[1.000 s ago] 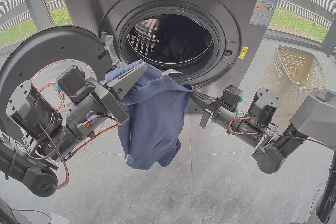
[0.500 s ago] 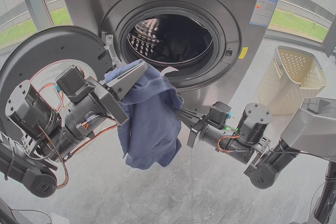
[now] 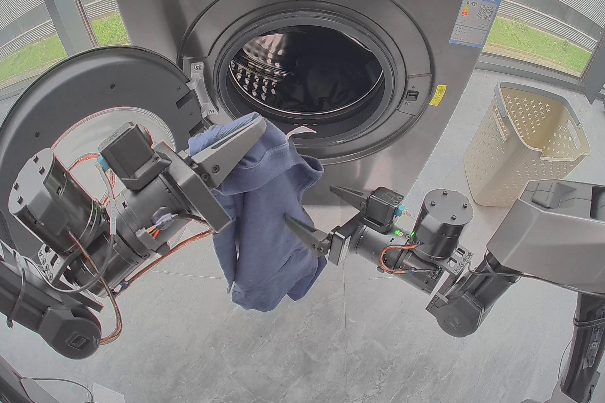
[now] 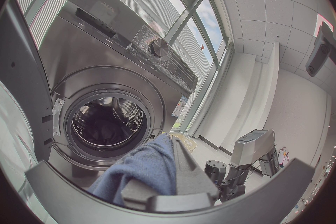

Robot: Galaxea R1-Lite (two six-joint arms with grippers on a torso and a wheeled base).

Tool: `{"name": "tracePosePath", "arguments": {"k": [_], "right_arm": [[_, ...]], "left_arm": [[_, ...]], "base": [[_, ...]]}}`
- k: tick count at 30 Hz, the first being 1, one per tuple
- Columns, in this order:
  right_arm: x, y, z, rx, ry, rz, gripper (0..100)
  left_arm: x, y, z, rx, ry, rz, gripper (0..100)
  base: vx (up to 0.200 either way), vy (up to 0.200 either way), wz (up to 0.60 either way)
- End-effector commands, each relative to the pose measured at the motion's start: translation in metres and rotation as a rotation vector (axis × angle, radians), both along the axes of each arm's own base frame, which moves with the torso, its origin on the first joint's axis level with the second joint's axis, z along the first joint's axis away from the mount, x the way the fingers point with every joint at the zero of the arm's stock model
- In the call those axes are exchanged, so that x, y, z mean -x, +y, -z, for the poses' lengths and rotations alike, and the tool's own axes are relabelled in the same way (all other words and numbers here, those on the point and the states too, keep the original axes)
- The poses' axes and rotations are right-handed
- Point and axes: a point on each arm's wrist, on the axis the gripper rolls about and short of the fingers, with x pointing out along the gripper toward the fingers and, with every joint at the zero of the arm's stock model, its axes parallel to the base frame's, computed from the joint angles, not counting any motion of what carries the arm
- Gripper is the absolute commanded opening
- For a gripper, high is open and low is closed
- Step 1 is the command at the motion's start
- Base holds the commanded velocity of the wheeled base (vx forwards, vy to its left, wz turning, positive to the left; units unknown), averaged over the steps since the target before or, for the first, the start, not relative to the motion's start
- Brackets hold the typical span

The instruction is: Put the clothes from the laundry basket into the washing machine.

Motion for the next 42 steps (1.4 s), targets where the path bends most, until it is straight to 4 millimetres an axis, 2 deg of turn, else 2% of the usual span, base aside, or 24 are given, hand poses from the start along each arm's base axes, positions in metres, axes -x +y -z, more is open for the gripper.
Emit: {"name": "tracePosePath", "arguments": {"k": [1, 13, 19, 23, 27, 41, 42], "right_arm": [[-0.017, -0.005, 0.002, -0.011, -0.014, 0.037, 100], [-0.034, -0.025, -0.005, -0.021, -0.034, 0.094, 100], [-0.036, -0.018, -0.008, -0.033, -0.050, 0.081, 100], [-0.036, -0.004, -0.002, -0.031, -0.049, 0.051, 100], [-0.033, 0.007, -0.006, -0.039, -0.066, -0.004, 100], [-0.041, 0.025, -0.001, -0.057, -0.098, -0.048, 100], [-0.041, 0.027, -0.002, -0.061, -0.103, -0.051, 0]], "left_arm": [[0.001, 0.000, -0.001, 0.004, -0.002, 0.002, 0], [0.001, 0.000, -0.001, 0.004, -0.005, 0.002, 0], [0.001, 0.000, -0.001, 0.004, -0.004, 0.002, 0], [0.001, 0.000, -0.001, 0.003, -0.003, 0.002, 0], [0.001, 0.000, 0.000, 0.002, 0.000, 0.002, 0], [-0.001, 0.000, 0.001, -0.002, 0.005, -0.001, 0], [-0.001, 0.000, 0.002, -0.002, 0.007, -0.002, 0]], "base": [[0.000, 0.000, 0.00], [0.000, 0.000, 0.00], [0.000, 0.000, 0.00], [0.000, 0.000, 0.00], [0.000, 0.000, 0.00], [0.000, 0.000, 0.00], [0.000, 0.000, 0.00]]}}
